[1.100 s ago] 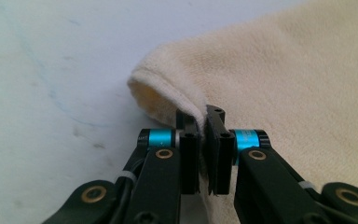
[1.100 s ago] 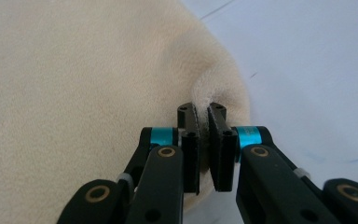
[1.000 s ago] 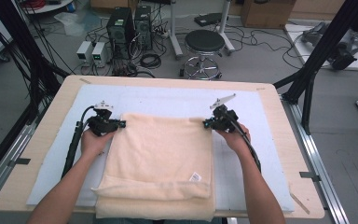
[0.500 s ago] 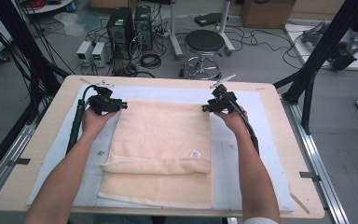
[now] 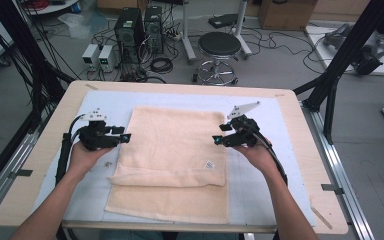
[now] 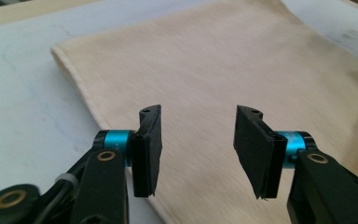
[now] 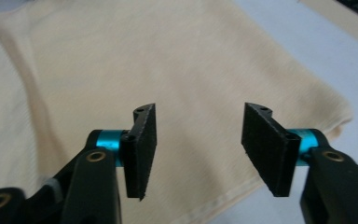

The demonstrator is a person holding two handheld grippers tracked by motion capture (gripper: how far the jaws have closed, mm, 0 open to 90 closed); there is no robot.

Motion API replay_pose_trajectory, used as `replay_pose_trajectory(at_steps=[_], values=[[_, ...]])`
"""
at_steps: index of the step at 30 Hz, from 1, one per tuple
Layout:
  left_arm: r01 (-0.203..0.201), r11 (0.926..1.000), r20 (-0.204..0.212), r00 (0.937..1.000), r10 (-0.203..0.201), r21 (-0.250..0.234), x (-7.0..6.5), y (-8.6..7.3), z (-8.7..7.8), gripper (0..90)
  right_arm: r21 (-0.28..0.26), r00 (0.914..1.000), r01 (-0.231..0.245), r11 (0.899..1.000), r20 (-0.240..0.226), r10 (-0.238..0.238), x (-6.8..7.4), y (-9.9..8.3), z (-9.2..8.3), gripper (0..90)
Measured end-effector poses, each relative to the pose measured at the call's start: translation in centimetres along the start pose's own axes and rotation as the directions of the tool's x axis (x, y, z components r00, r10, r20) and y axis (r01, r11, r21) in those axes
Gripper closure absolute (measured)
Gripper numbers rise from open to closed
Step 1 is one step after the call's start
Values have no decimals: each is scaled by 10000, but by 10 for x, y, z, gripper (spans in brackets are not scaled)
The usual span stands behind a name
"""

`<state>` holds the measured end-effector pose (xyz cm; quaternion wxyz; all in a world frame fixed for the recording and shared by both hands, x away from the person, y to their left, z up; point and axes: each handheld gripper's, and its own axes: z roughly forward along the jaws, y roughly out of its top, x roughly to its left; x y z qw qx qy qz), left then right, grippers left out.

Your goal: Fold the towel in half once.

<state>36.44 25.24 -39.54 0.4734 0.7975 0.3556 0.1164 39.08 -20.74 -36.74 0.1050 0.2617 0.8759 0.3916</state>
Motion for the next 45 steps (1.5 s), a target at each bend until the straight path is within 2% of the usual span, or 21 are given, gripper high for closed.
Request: replay_pose_trajectory(at_steps=[4,6,10,13,16,18,20,22,24,25,28,30,32,36,38,43,45], values=[[-208,9997,346,9992,211,-83,-16,-17,-19,473,-246,9993,188,9995,-304,-196,21,-18,-11,409],[-219,9996,539,9983,229,-195,-22,-25,-27,462,-189,9986,309,9993,-435,-317,30,-25,-14,399],[-498,9986,902,9946,512,-174,-34,-39,-38,441,-109,9942,458,9989,-968,-466,47,-36,-17,370],[-715,9974,1321,9887,704,32,-42,-48,-42,431,-15,9901,628,9980,-1260,-625,56,-43,-17,364],[-893,9958,1598,9835,848,214,-48,-55,-44,414,176,9861,596,9981,-1566,-561,62,-52,-14,369],[-1053,9934,1613,9821,968,450,-52,-60,-43,411,249,9838,534,9983,-1729,-484,66,-58,-12,382],[-1169,9900,1602,9817,1032,786,-52,-66,-40,413,381,9844,578,9976,-1685,-506,69,-63,-9,416],[-1207,9878,1629,9812,1036,986,-53,-71,-38,440,503,9819,590,9970,-1830,-489,71,-67,-5,495],[-1262,9859,1640,9806,1072,1101,-55,-75,-36,518,619,9789,653,9959,-1974,-519,74,-71,-3,596],[-1217,9863,1561,9823,1037,1112,-56,-76,-36,558,528,9788,765,9957,-1940,-649,75,-72,-4,648],[-1191,9860,1691,9807,985,1167,-56,-77,-38,729,220,9739,835,9963,-2135,-769,77,-77,-9,793],[-1146,9878,1782,9794,947,1054,-56,-77,-40,786,24,9727,835,9965,-2173,-810,77,-80,-12,841],[-1165,9888,1857,9777,978,930,-57,-78,-40,818,-77,9713,743,9972,-2259,-741,78,-83,-17,852],[-1234,9902,1998,9739,1081,660,-65,-78,-45,831,-358,9665,844,9958,-2400,-906,81,-85,-26,858],[-1425,9883,2040,9705,1287,542,-69,-76,-50,831,-491,9659,975,9940,-2360,-1064,84,-85,-32,858],[-1618,9866,1951,9685,1547,205,-79,-75,-64,828,-809,9592,1143,9902,-2505,-1312,93,-88,-46,858],[-1808,9831,1959,9654,1720,278,-83,-77,-68,826,-880,9572,1249,9883,-2516,-1434,97,-89,-50,858]])
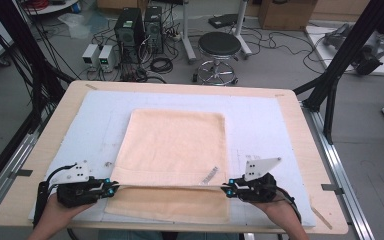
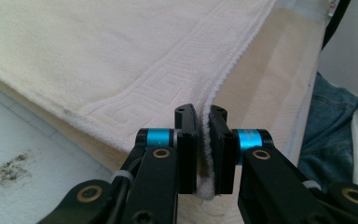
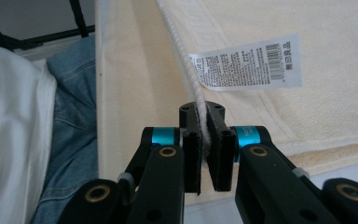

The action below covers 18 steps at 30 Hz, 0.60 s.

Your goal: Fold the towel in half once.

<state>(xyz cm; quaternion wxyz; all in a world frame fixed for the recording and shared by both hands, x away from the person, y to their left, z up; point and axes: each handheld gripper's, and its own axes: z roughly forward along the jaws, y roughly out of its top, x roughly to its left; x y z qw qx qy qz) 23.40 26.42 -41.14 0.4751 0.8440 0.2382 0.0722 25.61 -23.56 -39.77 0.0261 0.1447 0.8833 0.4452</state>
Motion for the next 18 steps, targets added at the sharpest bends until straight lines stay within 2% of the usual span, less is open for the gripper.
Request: replay_pose_trajectory(at_steps=[3,11,13,15,16,18], values=[[-198,9995,69,9998,196,248,-7,-4,-1,825,116,9999,107,9999,-118,-106,7,-3,-1,858],[-277,9989,349,9990,264,384,-21,-17,-6,808,673,9984,349,9971,-478,-318,21,-13,7,855],[-231,9989,428,9989,213,414,-23,-17,-8,748,776,9980,414,9961,-509,-375,23,-14,8,841],[-64,9992,459,9989,45,402,-24,-18,-10,627,873,9976,380,9955,-617,-326,25,-13,8,750],[-66,9995,477,9988,50,322,-24,-18,-12,616,879,9973,245,9958,-718,-182,26,-12,7,715],[-21,9998,344,9994,14,208,-24,-17,-14,580,758,9957,319,9966,-889,-251,28,-10,6,691]])
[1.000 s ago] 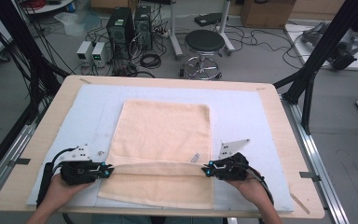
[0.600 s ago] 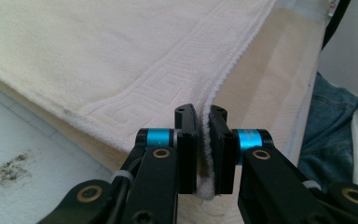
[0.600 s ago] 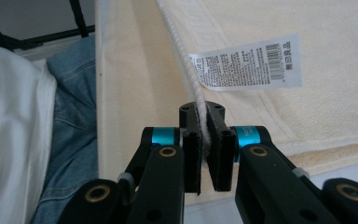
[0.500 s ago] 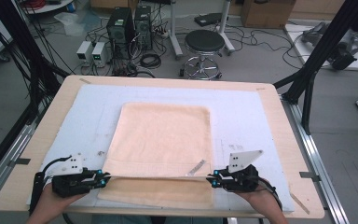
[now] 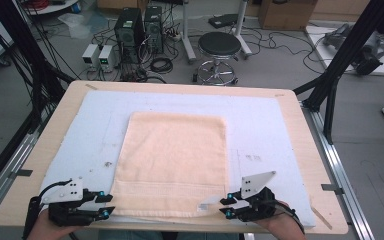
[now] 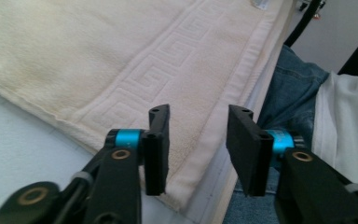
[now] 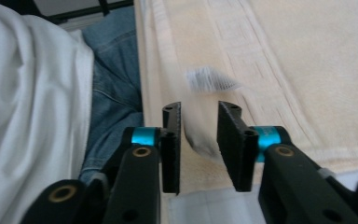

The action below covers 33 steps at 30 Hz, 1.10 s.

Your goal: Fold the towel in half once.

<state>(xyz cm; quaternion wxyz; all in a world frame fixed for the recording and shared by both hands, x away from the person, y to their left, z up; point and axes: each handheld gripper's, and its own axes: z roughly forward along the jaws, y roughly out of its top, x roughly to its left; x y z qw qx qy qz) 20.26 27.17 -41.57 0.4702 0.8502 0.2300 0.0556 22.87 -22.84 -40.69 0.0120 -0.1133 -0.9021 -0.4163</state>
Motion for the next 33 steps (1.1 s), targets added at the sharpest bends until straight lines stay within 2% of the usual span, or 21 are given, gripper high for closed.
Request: replay_pose_trajectory(at_steps=[5,9,14,17,21,25,29,33], values=[[-8,9999,-7,10000,8,155,4,0,6,597,-3,10000,-21,10000,-85,21,-3,3,6,661],[-20,9986,18,10000,19,534,7,-3,15,629,436,10000,-64,9990,-21,65,-8,0,17,679],[24,9951,51,10000,-29,988,11,-10,23,636,1016,9995,-210,9946,-198,231,-10,-7,30,696],[123,9955,65,9999,-129,937,14,-10,22,634,800,9982,-458,9957,-345,487,-13,-9,29,688],[164,9974,-184,9997,-151,700,17,-2,20,599,383,9985,-545,9978,77,542,-16,-6,23,628],[217,9992,-252,9995,-209,344,20,8,20,559,-121,9959,-687,9976,579,693,-22,-1,17,569],[344,9994,-318,9989,-341,88,26,17,24,505,-506,9884,-852,9951,1221,908,-30,4,10,503],[425,9990,-426,9982,-431,-134,31,25,26,468,-763,9769,-943,9926,1849,1070,-41,10,1,448]])
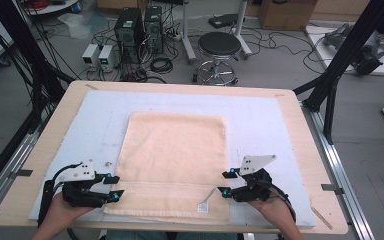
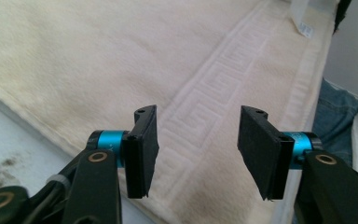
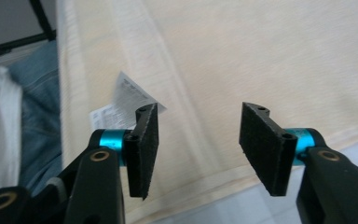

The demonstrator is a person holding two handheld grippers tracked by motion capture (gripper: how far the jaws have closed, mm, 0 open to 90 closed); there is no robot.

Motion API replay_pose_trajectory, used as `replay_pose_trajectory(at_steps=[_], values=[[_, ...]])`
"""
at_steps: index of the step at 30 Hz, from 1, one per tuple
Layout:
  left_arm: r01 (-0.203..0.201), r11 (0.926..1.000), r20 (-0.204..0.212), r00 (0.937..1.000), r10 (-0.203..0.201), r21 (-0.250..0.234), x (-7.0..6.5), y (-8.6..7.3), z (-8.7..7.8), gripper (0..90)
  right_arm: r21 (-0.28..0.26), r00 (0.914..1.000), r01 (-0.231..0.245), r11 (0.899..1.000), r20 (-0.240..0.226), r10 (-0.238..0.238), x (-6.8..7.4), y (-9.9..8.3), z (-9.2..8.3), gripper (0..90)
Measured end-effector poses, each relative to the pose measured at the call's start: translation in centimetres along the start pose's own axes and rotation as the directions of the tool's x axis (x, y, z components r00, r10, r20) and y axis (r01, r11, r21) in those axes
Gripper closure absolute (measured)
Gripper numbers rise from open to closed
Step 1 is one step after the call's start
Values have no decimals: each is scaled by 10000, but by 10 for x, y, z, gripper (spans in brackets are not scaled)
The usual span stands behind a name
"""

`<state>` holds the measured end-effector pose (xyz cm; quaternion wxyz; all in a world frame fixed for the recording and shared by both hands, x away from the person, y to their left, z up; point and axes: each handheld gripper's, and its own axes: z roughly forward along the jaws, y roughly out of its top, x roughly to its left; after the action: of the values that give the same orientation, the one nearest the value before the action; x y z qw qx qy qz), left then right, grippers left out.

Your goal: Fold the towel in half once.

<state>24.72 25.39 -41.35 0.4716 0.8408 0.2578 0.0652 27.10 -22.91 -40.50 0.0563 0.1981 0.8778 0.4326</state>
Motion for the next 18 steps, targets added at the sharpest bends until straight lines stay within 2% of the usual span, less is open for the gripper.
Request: replay_pose_trajectory(at_steps=[3,6,10,14,18], values=[[124,9998,-143,9998,-126,-182,4,6,2,431,-186,9989,-91,9998,457,100,-7,5,-4,392],[217,9991,-183,9996,-224,-355,8,13,5,400,-357,9961,-165,9992,860,195,-15,9,-7,373],[294,9983,-399,9987,-315,-506,14,21,8,374,-383,9931,-364,9986,1100,404,-26,14,-5,332],[330,9979,-440,9984,-355,-558,21,28,12,363,-336,9906,-437,9985,1281,477,-35,19,-1,306],[352,9974,-510,9980,-384,-635,24,33,16,356,-366,9896,-328,9988,1392,376,-40,28,1,295]])
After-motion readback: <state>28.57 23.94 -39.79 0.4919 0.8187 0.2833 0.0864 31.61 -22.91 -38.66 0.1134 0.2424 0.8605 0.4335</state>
